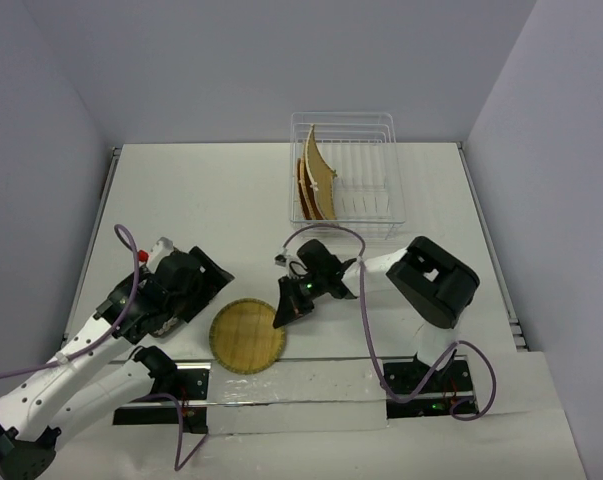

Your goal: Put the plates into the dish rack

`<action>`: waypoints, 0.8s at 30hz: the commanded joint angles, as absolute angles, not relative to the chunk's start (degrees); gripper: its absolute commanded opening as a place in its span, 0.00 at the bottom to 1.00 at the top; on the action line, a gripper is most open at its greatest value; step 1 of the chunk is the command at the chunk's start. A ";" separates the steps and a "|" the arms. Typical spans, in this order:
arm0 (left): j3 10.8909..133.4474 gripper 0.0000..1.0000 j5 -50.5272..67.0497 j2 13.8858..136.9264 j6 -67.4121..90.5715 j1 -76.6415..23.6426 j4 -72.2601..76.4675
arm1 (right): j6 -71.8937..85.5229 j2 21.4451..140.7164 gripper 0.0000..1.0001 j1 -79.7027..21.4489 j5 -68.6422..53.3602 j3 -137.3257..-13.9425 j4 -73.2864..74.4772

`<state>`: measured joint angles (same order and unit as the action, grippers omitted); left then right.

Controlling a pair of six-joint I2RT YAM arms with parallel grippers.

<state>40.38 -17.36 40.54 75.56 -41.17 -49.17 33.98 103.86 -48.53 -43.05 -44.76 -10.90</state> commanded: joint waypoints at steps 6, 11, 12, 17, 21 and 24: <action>38.91 0.99 -10.73 46.66 66.53 -41.46 -35.38 | 36.73 92.72 0.00 -37.18 -46.82 -34.18 -19.46; 34.62 0.99 -2.99 46.94 62.97 -41.48 -26.79 | 39.35 85.18 0.00 -31.86 -52.78 -30.10 -22.43; 33.52 0.99 -1.37 46.42 62.67 -41.48 -24.59 | 40.74 84.14 0.00 -30.54 -53.67 -28.78 -24.12; 31.49 0.99 -0.53 44.48 61.53 -41.48 -21.88 | 47.26 75.16 0.00 -26.72 -58.84 -24.90 -31.25; 29.94 0.99 4.28 43.01 58.85 -41.48 -15.80 | 48.93 71.02 0.00 -25.61 -60.50 -24.99 -31.46; 27.86 0.92 11.01 42.49 56.97 -41.51 -7.45 | 50.31 68.78 0.00 -25.10 -61.39 -25.34 -32.08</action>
<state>29.23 2.39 43.34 60.56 -41.21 -19.65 46.94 71.89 -25.77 -56.43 -24.62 -26.35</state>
